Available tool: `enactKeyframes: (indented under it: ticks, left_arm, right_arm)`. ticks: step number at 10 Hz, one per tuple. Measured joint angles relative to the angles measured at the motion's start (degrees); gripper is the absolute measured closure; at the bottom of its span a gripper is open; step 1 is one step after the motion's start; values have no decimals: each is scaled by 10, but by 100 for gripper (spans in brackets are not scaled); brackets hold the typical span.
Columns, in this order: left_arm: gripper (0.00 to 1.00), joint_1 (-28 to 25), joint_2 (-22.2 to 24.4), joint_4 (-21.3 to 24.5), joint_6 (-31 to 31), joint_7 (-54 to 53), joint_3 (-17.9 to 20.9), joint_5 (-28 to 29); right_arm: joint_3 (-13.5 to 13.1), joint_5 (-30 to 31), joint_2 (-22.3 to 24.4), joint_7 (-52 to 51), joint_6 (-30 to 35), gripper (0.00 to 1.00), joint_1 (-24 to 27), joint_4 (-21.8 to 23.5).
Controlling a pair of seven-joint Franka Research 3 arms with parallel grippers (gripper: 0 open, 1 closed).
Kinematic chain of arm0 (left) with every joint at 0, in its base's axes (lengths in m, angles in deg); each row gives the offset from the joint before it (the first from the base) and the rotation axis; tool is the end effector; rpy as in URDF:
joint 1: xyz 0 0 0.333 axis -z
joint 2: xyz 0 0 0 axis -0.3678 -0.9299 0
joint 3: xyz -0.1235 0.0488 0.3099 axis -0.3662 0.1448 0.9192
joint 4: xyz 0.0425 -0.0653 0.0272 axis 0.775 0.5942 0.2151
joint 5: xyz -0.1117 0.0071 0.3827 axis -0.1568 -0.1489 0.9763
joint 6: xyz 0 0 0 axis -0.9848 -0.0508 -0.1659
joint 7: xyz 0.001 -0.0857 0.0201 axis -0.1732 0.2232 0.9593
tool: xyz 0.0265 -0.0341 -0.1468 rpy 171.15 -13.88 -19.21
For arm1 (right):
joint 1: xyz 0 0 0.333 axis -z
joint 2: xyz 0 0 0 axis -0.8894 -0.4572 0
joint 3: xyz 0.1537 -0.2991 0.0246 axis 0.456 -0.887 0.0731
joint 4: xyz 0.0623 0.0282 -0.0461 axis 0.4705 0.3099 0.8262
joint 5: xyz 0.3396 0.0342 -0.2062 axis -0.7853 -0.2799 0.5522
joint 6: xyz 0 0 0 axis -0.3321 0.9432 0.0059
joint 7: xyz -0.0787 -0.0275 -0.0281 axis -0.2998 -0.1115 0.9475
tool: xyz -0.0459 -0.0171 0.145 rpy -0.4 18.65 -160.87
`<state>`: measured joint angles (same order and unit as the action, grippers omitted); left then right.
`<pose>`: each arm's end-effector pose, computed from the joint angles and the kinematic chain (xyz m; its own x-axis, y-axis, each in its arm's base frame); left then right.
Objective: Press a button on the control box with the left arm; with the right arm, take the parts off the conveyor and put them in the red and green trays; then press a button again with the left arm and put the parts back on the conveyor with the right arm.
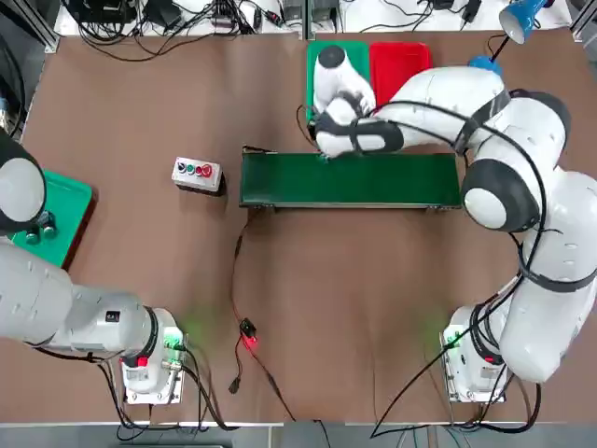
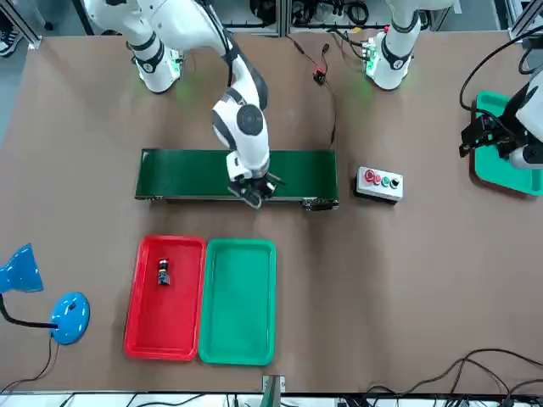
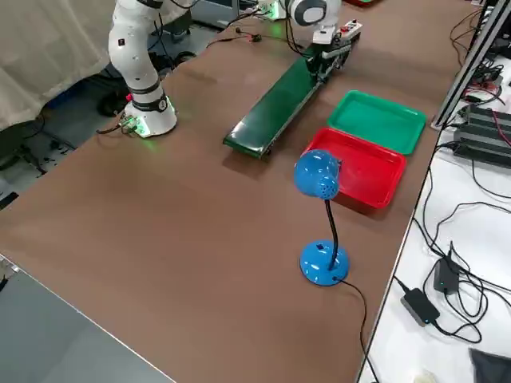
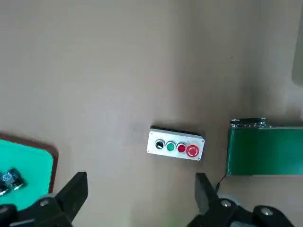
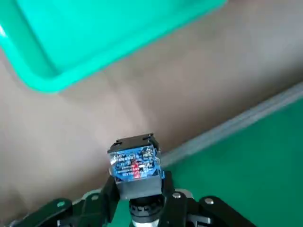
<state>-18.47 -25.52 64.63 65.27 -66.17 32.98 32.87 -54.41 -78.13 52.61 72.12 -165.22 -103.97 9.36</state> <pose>0.5667 -0.0352 0.6077 0.9994 -0.0278 -0.0222 -0.0273 -0.9994 0.0190 0.5149 0.4668 0.2366 0.8893 -0.4564 0.0285 -0.4572 -0.8888 0.0312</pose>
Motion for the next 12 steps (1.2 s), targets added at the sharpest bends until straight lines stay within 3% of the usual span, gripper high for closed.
enactKeyframes:
  ticks: [2,4,8,12]
  left_arm:
    - [0,0,0,0,0,0,0,0]
    - [0,0,0,0,0,0,0,0]
    - [0,0,0,0,0,0,0,0]
    - [0,0,0,0,0,0,0,0]
  right_arm:
    - [-2,1,0,-97,42,59,54,-46]
    - [-2,1,-16,-153,29,59,98,-78]
    - [-2,5,-114,-180,-144,59,119,-116]
    - [-7,7,-185,-224,-155,59,135,-188]
